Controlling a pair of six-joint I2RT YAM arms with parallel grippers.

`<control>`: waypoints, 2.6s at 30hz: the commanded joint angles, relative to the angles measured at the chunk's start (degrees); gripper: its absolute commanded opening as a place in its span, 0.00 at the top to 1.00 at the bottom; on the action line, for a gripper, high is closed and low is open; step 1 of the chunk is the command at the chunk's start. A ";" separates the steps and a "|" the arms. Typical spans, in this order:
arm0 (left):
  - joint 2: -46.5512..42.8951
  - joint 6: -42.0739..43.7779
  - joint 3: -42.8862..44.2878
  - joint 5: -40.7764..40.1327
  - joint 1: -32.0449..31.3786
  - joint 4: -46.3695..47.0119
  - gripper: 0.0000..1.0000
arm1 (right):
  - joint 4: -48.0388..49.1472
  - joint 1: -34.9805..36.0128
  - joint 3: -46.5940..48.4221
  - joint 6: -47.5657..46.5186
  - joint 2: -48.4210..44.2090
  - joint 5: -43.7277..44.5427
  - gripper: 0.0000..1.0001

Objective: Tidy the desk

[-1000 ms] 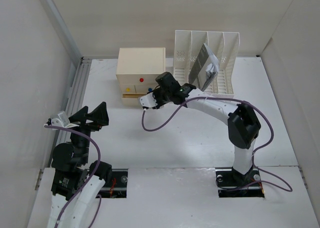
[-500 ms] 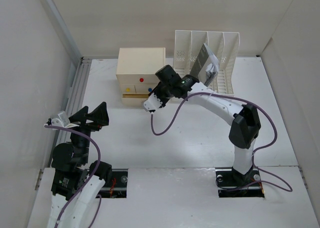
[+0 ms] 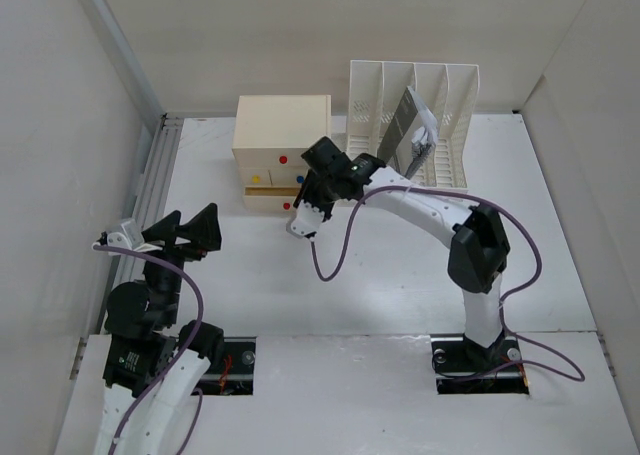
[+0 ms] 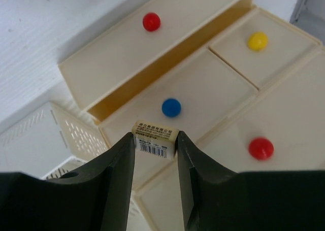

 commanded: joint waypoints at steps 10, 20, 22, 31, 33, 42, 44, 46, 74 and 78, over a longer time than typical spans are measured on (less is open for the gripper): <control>0.13 0.31 -0.04 2.60 -0.29 3.05 0.05 | -1.26 1.87 8.32 -19.11 10.99 -0.53 0.71; 0.65 0.31 -0.04 2.60 -0.29 3.06 0.05 | -3.52 1.34 11.31 -20.25 11.35 -0.09 0.73; 0.65 0.31 -0.04 2.60 -0.29 3.06 0.05 | -4.25 1.34 11.93 -20.78 10.64 -0.71 0.73; 0.13 0.31 -0.04 2.60 -0.29 3.06 0.05 | -5.92 -0.42 11.93 -20.78 10.38 1.40 0.73; 0.13 0.31 -0.04 2.60 -0.29 3.06 0.04 | -5.92 -0.94 11.93 -20.78 10.38 1.93 0.73; 0.13 0.31 -0.04 2.60 -0.29 3.06 0.04 | -3.37 -1.47 10.88 -20.16 10.90 2.99 0.73; 0.13 0.31 -0.04 2.60 -0.29 3.06 0.04 | -3.37 -1.47 10.88 -19.63 11.43 3.51 0.73; 0.13 0.31 -0.04 2.60 -0.29 3.06 0.04 | -3.37 -1.47 10.88 -19.63 11.43 3.51 0.73; 0.13 0.31 -0.04 2.60 -0.29 3.06 0.04 | -1.17 -0.42 7.36 -13.58 7.40 0.89 0.65; 0.13 0.31 -0.04 2.60 -0.29 3.06 0.04 | -1.17 0.72 8.07 -8.39 5.46 -2.45 0.96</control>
